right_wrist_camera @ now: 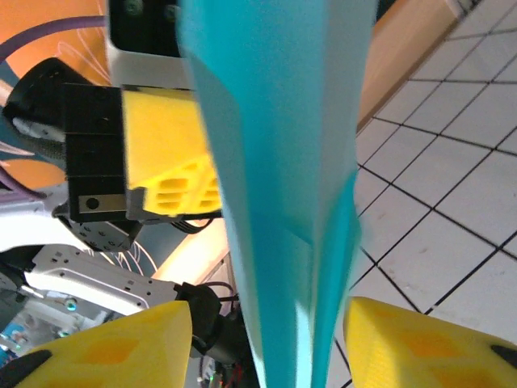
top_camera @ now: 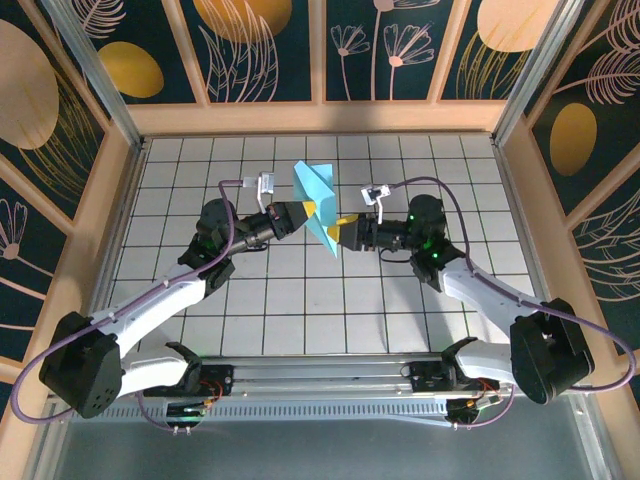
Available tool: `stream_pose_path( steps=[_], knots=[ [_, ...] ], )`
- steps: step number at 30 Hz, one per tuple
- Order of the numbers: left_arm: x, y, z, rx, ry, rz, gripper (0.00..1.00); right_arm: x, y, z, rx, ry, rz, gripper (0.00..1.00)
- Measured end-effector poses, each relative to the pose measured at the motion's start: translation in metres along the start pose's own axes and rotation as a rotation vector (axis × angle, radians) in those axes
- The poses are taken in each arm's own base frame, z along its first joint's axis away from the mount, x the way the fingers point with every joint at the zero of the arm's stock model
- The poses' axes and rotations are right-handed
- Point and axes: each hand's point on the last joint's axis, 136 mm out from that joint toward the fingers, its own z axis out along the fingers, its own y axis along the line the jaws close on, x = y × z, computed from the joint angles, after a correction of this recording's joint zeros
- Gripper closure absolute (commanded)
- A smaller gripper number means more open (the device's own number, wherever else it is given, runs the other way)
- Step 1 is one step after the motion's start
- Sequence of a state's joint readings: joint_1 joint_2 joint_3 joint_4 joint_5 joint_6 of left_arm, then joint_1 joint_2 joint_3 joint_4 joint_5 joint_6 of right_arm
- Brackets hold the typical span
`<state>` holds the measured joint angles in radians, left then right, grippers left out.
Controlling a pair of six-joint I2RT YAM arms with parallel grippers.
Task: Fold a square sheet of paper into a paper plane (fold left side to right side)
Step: Turn over the paper at the center of the table.
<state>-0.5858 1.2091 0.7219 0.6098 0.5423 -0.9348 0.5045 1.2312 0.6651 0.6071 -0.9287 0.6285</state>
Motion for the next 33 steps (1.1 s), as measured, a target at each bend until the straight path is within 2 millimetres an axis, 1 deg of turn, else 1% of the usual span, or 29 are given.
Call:
stream_pose_path(
  steps=[3, 6, 7, 8, 9, 11, 12, 13, 14, 15, 16, 19, 22, 25, 27, 28, 30, 33],
  knots=[
    [0.001, 0.002, 0.001, -0.003, 0.003, -0.006, 1.00, -0.007, 0.001, -0.002, -0.003, -0.015, -0.017, 0.70],
    [0.001, 0.003, 0.001, -0.006, 0.005, -0.007, 1.00, -0.012, 0.001, -0.004, 0.001, -0.026, -0.028, 0.87],
    [0.001, 0.003, 0.001, -0.007, 0.005, -0.007, 0.99, -0.013, 0.001, -0.004, 0.004, -0.029, -0.034, 0.94],
    [0.001, 0.003, 0.001, -0.007, 0.004, -0.006, 0.93, -0.014, 0.000, -0.005, 0.006, -0.030, -0.035, 0.96],
    [0.001, 0.004, 0.001, -0.012, 0.003, -0.001, 0.87, -0.015, 0.000, -0.004, 0.011, -0.030, -0.038, 0.98],
    [0.001, 0.008, 0.000, -0.037, -0.003, 0.005, 0.81, -0.016, -0.003, -0.004, 0.029, -0.030, -0.037, 1.00],
    [0.001, 0.011, -0.002, -0.059, -0.008, 0.017, 0.74, -0.017, -0.005, -0.005, 0.046, -0.031, -0.038, 1.00],
    [0.000, 0.013, -0.004, -0.083, -0.016, 0.028, 0.68, -0.018, -0.008, -0.005, 0.069, -0.034, -0.038, 1.00],
    [-0.002, 0.015, -0.008, -0.109, -0.028, 0.036, 0.64, -0.019, -0.010, -0.006, 0.089, -0.035, -0.039, 1.00],
    [-0.005, 0.017, -0.012, -0.141, -0.044, 0.050, 0.57, -0.020, -0.013, -0.007, 0.121, -0.037, -0.044, 1.00],
    [-0.008, 0.019, -0.018, -0.177, -0.066, 0.065, 0.53, -0.022, -0.017, -0.009, 0.160, -0.039, -0.052, 1.00],
    [-0.023, 0.027, -0.040, -0.306, -0.155, 0.109, 0.45, -0.029, -0.031, -0.011, 0.318, -0.045, -0.083, 1.00],
    [-0.036, 0.036, -0.064, -0.433, -0.246, 0.131, 0.44, -0.029, -0.040, -0.006, 0.503, -0.020, -0.131, 1.00],
    [-0.045, 0.050, -0.092, -0.570, -0.335, 0.137, 0.44, -0.022, -0.057, 0.004, 0.740, 0.051, -0.184, 1.00],
    [-0.044, 0.062, -0.110, -0.654, -0.380, 0.134, 0.43, -0.011, -0.081, 0.006, 0.930, 0.123, -0.215, 1.00],
    [-0.043, 0.067, -0.117, -0.687, -0.395, 0.131, 0.43, -0.002, -0.095, 0.004, 1.023, 0.166, -0.233, 1.00],
    [-0.040, 0.078, -0.133, -0.753, -0.426, 0.124, 0.41, 0.022, -0.124, -0.004, 1.216, 0.282, -0.281, 1.00],
    [-0.038, 0.086, -0.148, -0.818, -0.457, 0.121, 0.41, 0.061, -0.159, -0.018, 1.449, 0.484, -0.387, 1.00]
  ],
)
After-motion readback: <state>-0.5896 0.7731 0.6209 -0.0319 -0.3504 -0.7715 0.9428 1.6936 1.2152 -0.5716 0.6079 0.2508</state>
